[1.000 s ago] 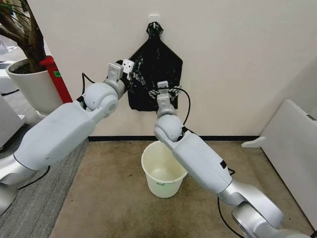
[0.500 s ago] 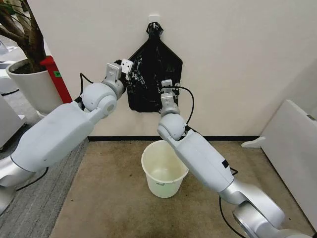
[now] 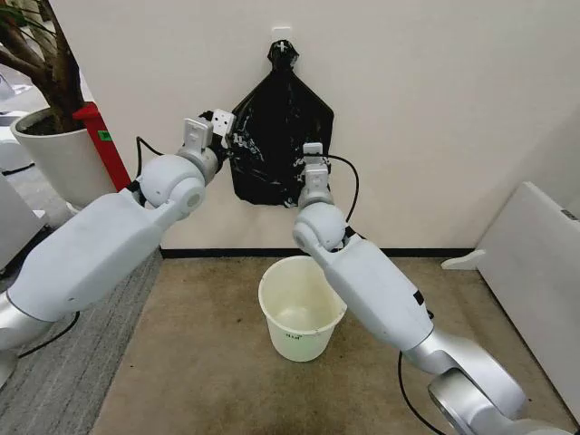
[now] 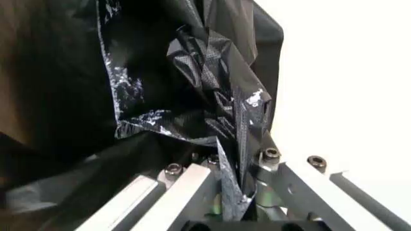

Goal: Place the garbage bag over the trash bin.

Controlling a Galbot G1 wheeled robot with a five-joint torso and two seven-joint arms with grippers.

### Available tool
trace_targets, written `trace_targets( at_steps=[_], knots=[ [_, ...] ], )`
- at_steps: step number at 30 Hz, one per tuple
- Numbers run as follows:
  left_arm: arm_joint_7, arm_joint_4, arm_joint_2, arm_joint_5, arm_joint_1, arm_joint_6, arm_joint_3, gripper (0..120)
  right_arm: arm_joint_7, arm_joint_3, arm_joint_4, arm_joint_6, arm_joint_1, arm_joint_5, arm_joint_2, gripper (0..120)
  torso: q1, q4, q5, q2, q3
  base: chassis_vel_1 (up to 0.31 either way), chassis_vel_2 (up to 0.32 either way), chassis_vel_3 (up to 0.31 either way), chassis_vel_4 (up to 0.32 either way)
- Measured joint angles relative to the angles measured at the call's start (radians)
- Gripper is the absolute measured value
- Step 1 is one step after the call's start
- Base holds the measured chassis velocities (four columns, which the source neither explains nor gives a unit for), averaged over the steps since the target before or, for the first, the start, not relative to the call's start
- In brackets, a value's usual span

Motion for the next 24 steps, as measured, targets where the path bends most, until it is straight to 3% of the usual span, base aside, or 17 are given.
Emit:
trace_targets(
  at_steps=[8,20,24],
  knots=[
    [-0.025,-0.027,0.024,-0.071,0.047,-0.024,-0.056,0,-0.015,0.040,0.065,0.067,-0.014,0.212,-0.033,0,0.000,-0.0002,0.0000,0.000,0.000,0.000,0.000,0.000,0.000],
    [-0.033,-0.037,0.021,-0.149,0.046,-0.053,-0.076,0,-0.073,0.078,0.081,0.100,-0.003,0.285,-0.034,0,0.000,0.0000,0.0001,0.000,0.000,0.000,0.000,0.000,0.000],
    [-0.062,-0.107,0.034,-0.208,0.137,0.008,-0.103,0,-0.040,0.074,0.104,0.076,-0.092,0.336,-0.056,0,0.000,-0.0003,0.0001,0.000,0.000,0.000,0.000,0.000,0.000]
  ],
)
